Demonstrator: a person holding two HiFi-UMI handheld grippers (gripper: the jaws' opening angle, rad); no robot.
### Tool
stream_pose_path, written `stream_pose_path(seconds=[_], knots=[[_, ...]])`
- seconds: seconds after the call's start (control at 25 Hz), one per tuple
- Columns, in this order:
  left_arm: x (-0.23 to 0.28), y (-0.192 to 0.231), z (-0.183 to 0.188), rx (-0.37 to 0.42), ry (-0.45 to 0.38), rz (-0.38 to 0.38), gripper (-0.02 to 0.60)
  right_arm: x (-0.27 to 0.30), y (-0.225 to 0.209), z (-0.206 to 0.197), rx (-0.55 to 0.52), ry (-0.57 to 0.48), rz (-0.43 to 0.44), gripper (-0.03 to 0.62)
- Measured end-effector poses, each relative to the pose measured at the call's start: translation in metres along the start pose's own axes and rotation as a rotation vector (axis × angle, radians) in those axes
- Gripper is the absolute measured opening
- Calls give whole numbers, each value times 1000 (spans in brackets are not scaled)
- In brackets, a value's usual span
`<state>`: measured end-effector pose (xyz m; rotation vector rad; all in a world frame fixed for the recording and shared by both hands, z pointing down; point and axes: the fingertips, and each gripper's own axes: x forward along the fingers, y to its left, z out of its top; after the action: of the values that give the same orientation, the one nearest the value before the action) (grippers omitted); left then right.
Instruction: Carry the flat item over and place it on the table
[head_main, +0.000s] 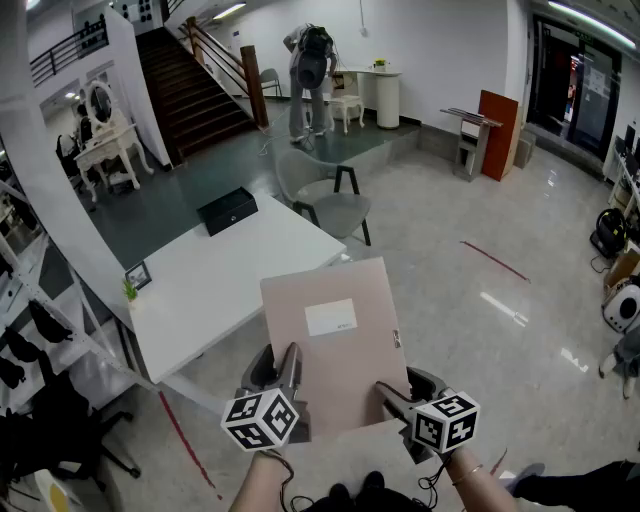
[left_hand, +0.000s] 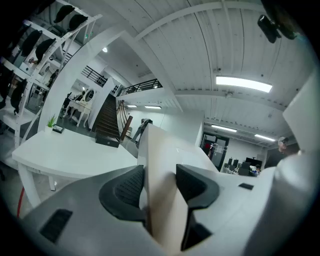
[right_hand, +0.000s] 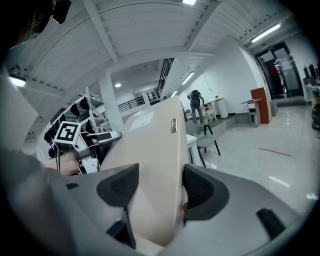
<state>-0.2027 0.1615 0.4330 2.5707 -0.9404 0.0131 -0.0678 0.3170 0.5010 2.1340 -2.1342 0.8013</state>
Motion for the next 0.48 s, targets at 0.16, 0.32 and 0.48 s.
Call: stream_pose_path(seconds=[0.16, 0.32, 0.48], knots=[[2, -2, -1, 2, 2, 1, 204, 0, -2, 0, 5, -4, 4, 284], [2, -5, -11, -4, 21, 14, 204, -4, -8, -7, 15, -1, 12, 291], [4, -10, -15, -3, 21, 35, 204, -5, -16, -8, 18, 3, 26, 293]])
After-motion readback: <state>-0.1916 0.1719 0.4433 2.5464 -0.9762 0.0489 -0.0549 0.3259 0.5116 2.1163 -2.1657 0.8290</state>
